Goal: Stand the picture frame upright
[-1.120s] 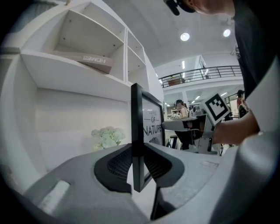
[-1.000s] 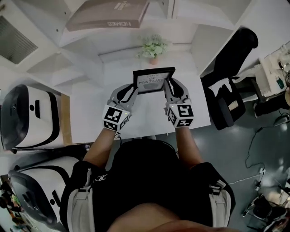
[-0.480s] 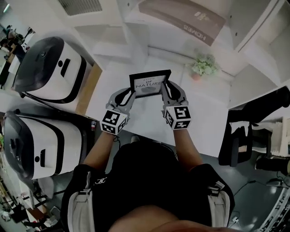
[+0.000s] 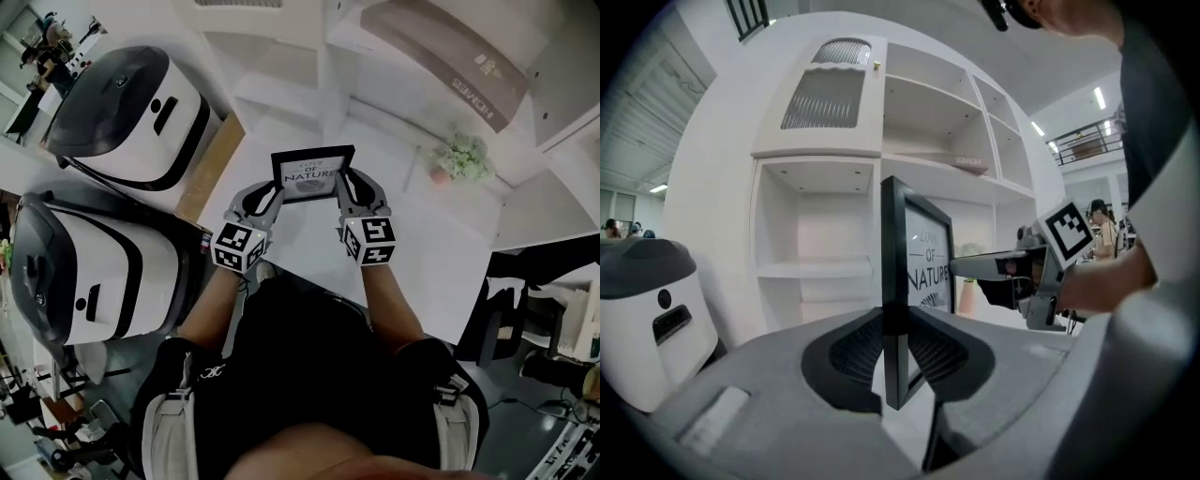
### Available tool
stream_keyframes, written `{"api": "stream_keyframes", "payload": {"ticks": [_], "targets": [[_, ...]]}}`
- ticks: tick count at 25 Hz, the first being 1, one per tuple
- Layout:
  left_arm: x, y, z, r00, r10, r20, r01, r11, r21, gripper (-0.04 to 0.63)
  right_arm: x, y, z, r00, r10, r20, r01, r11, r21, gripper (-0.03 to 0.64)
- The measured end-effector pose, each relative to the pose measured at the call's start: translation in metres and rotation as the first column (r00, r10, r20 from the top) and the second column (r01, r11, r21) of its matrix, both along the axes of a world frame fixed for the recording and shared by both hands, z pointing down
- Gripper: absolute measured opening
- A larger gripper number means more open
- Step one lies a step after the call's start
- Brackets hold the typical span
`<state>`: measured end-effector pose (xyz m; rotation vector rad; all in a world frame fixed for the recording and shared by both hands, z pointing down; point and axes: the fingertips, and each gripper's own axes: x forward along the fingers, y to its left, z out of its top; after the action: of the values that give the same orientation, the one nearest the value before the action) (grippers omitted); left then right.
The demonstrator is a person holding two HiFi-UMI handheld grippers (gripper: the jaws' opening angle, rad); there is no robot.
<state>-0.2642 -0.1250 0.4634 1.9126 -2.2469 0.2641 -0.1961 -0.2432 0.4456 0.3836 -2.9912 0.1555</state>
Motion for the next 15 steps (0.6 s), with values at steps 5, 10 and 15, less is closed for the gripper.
{"api": "stream_keyframes", "payload": {"ticks": [5, 10, 15], "targets": [[-0.028, -0.009, 0.017, 0.998, 0.064, -0.016, -0.065, 0.998, -0.02, 0.089, -0.02, -0.005, 0.017, 0.997, 0.067, -0.038, -0.068, 0.997, -0.02, 0.067], [-0.065, -0.027, 0.037, 0.982, 0.183, -0.034, -0.185, 0.981, -0.058, 0.089, -0.044, -0.012, 0.037, 0.98, 0.179, -0.084, -0.184, 0.982, -0.051, 0.067], [-0.093, -0.047, 0.063, 0.956, 0.286, -0.061, -0.291, 0.951, -0.103, 0.089, -0.06, -0.021, 0.062, 0.952, 0.275, -0.136, -0.287, 0.955, -0.074, 0.067]]}}
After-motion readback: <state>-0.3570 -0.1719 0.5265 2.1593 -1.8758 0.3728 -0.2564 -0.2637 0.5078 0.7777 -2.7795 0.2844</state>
